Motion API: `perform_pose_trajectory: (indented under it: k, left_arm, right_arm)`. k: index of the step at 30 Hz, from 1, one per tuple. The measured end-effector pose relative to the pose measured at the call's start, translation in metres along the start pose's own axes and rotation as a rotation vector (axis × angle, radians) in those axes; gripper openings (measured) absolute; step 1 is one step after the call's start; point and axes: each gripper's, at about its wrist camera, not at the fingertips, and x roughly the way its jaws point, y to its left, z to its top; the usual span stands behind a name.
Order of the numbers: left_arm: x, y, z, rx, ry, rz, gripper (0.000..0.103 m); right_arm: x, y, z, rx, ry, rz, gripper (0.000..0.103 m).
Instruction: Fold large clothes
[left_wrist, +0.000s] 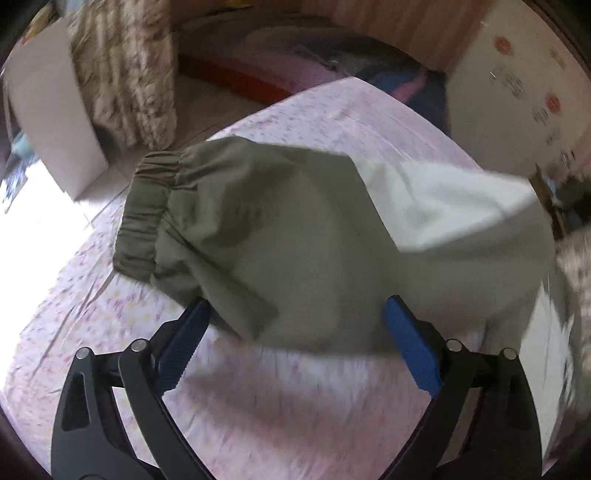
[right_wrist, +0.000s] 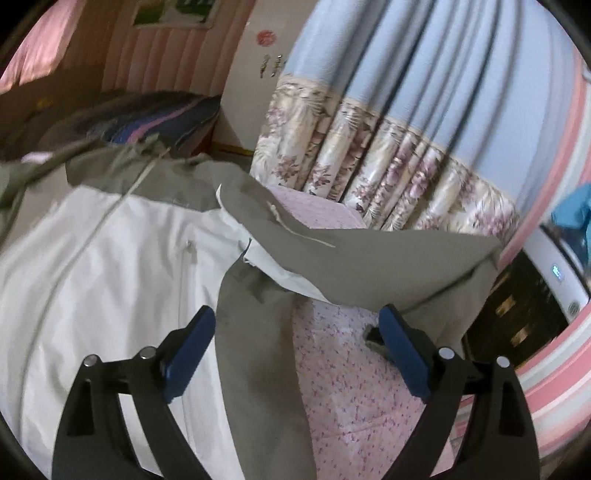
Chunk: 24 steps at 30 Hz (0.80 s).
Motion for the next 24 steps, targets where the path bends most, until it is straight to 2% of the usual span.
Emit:
perform_pose_trajectory:
  k: [2, 4, 6, 7, 8, 10, 13, 17, 20, 24]
  left_arm:
    - [0.007, 0.001, 0.012, -0.057, -0.008, -0.007, 0.088]
    - [0.01, 0.002, 0.029, -0.095, -0.036, 0.011, 0.07]
    - [0.016, 0.0, 0.045, -0.097, -0.052, 0.031, 0.031]
    - [0.018, 0.001, 0.057, -0.107, -0.055, 0.02, 0.02]
    - [0.019, 0.002, 0.068, -0.117, -0.054, 0.005, 0.004]
    - [0.012, 0.004, 0.085, -0.126, -0.073, 0.014, 0.003]
    - [-0.015, 0.007, 0.114, -0.152, -0.156, 0.045, 0.003]
    - [-0.067, -0.009, 0.135, -0.158, -0.268, 0.001, 0.003]
    - [-0.099, -0.041, 0.126, -0.153, -0.311, -0.051, 0.003]
    - [-0.122, -0.093, 0.097, -0.177, -0.308, -0.201, 0.003]
  right_arm:
    - [0.001, 0.006, 0.0, -0.025, -0.007, -0.004, 0.09]
    - [0.001, 0.01, 0.001, -0.038, -0.012, -0.003, 0.09]
    - [0.003, 0.013, 0.002, -0.048, -0.018, -0.004, 0.09]
    - [0.004, 0.014, 0.003, -0.052, -0.022, -0.006, 0.09]
    - [0.006, 0.015, 0.004, -0.057, -0.027, -0.011, 0.09]
    - [0.01, 0.014, 0.006, -0.068, -0.036, -0.03, 0.09]
    - [0.013, 0.003, 0.013, -0.075, -0.05, -0.077, 0.09]
    - [0.02, -0.017, 0.021, -0.031, -0.051, -0.077, 0.09]
    - [0.028, -0.025, 0.023, 0.003, -0.047, -0.067, 0.09]
    - [0.043, -0.028, 0.022, 0.034, -0.038, -0.033, 0.09]
